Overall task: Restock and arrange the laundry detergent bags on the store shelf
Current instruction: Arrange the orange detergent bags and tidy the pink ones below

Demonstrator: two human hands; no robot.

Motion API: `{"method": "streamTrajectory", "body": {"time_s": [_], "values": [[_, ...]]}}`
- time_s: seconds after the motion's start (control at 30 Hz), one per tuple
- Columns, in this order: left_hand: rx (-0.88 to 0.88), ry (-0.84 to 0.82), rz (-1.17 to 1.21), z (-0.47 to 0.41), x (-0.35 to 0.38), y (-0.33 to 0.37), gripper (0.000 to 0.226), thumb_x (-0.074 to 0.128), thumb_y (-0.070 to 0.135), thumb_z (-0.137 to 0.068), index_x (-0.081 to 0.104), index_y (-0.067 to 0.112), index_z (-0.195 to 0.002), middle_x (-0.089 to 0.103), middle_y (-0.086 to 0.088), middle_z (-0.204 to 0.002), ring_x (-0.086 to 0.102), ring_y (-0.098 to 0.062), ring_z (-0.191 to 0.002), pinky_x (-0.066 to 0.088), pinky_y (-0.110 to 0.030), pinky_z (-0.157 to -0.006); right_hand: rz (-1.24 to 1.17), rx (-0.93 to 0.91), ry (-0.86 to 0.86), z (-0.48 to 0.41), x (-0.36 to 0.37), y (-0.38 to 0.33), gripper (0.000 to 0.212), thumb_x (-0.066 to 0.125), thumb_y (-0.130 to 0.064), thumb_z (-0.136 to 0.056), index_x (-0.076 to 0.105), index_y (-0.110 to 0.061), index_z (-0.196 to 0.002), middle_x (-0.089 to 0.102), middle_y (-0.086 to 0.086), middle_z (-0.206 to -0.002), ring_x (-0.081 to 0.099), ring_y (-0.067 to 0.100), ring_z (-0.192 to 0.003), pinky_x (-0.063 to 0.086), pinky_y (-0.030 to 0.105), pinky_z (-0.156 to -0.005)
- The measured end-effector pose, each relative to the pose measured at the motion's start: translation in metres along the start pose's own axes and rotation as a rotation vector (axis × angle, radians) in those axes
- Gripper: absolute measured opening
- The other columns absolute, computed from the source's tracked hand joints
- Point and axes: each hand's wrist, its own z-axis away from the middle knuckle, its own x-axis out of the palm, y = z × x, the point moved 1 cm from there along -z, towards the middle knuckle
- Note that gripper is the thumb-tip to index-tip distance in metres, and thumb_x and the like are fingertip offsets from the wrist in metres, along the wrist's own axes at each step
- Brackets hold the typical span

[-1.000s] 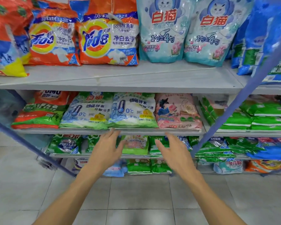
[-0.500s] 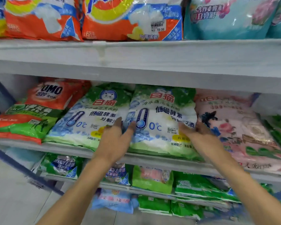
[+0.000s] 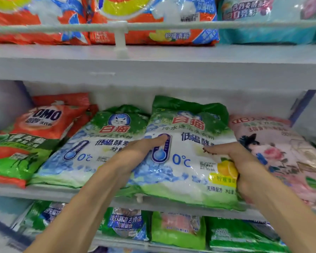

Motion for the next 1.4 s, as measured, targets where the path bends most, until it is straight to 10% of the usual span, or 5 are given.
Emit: {"method": "streamTrajectory", "body": {"time_s": [0.6,0.77,0.93,1.13,1.4], "values": [[0.038,0.307,-0.051,0.014,-0.081,-0.007,0.071,0.080,0.051,-0.078,0.061,0.005,-0.129,0.064,-0.005,-0.124,0.056,-0.021,-0.097,0.038,-0.028,-0.080,0.388,-0.216,0.136,-0.036,0.079,0.010,0.041,0.067,-0.045,-0.094,0.063,-0.014,-0.122,0.063,-0.005,-0.117,0.061,0.023,-0.110,0.042,0.030,-0.089],[0.028,0.423,-0.183,0.017,-0.073,0.001,0.050,0.080,0.051,-0.080,0.048,0.013,-0.074,0.043,-0.004,-0.055,0.035,-0.019,-0.044,0.027,-0.030,-0.048,0.724,-0.468,0.241,-0.041,0.077,0.004,0.038,0.053,-0.033,-0.104,0.057,-0.009,-0.133,0.068,0.012,-0.124,0.064,0.031,-0.112,0.052,0.036,-0.092],[0.172,0.547,-0.489,0.019,-0.058,-0.013,0.070,0.061,0.056,-0.094,0.040,0.019,-0.150,0.058,-0.023,-0.136,0.057,-0.041,-0.118,0.043,-0.042,-0.085,0.742,-0.452,0.232,-0.008,0.067,0.019,0.037,0.055,-0.035,-0.103,0.050,-0.020,-0.136,0.070,0.000,-0.093,0.062,0.003,-0.067,0.042,0.017,-0.052],[0.385,0.649,-0.840,0.044,-0.037,-0.039,0.065,0.037,0.066,-0.096,0.052,0.025,-0.144,0.044,-0.016,-0.154,0.047,-0.042,-0.135,0.046,-0.054,-0.102,1.086,-0.599,0.136,0.030,0.075,0.057,0.081,0.037,-0.070,-0.097,0.004,-0.037,-0.163,-0.012,-0.008,-0.169,0.013,0.022,-0.154,0.030,0.038,-0.121],[0.474,0.619,-0.875,0.039,-0.041,-0.040,0.072,0.022,0.063,-0.093,0.054,0.024,-0.145,0.043,0.000,-0.159,0.033,-0.019,-0.151,0.044,-0.045,-0.111,1.144,-0.671,0.208,0.015,0.069,0.061,0.085,0.015,-0.076,-0.087,0.037,-0.032,-0.157,0.025,-0.017,-0.167,0.008,0.008,-0.157,0.006,0.026,-0.127]]}}
